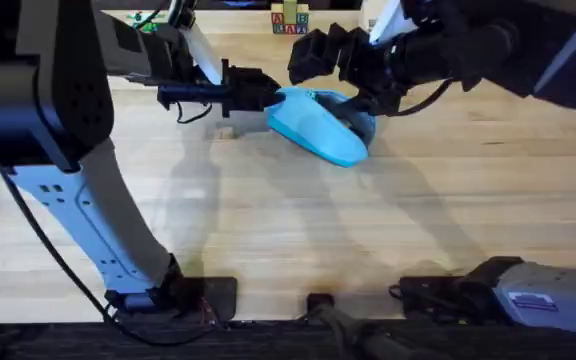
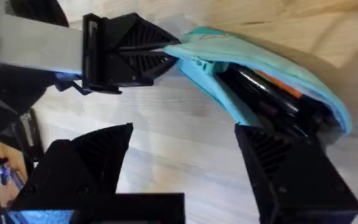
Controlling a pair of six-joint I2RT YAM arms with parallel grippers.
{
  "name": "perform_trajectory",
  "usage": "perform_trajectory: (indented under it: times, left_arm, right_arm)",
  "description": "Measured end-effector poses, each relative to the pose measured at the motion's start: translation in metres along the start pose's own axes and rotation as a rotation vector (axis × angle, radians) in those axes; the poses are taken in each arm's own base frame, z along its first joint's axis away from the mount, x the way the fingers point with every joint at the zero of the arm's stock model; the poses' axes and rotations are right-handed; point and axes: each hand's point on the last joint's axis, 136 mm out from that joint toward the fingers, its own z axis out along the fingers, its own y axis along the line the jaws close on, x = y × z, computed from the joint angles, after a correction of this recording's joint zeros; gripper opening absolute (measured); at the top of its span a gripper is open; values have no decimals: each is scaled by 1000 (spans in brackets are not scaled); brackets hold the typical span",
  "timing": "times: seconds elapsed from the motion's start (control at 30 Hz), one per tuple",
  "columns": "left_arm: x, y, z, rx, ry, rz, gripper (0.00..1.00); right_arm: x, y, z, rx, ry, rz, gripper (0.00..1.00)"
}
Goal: Unzip the bag, pick up the pens from the table one at a time and place them inside, then zip the bag closed.
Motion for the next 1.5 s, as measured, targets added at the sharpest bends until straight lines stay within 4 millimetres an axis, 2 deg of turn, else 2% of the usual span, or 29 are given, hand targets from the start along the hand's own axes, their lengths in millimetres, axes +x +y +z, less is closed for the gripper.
perform_trajectory:
  times: [0.13,0.27,0.57,0.93,1.1,1.3,1.5]
  left_arm:
    - [0,0,0,0,0,0,42]
    - [0,0,0,0,0,0,42]
    - [0,0,0,0,0,0,42]
    - [0,0,0,0,0,0,42]
    - [0,0,0,0,0,0,42]
    - [0,0,0,0,1,0,42]
    - [0,0,0,0,1,0,42]
  right_arm:
    - [-6,1,3,-9,-13,9,995]
    - [-7,-7,23,12,5,25,996]
    - [-10,-14,34,29,12,55,996]
    - [-11,-24,66,48,29,121,997]
    - [-14,-23,70,39,21,140,997]
    - [-23,-11,70,-14,-7,155,997]
    - [-22,-5,70,-42,1,165,997]
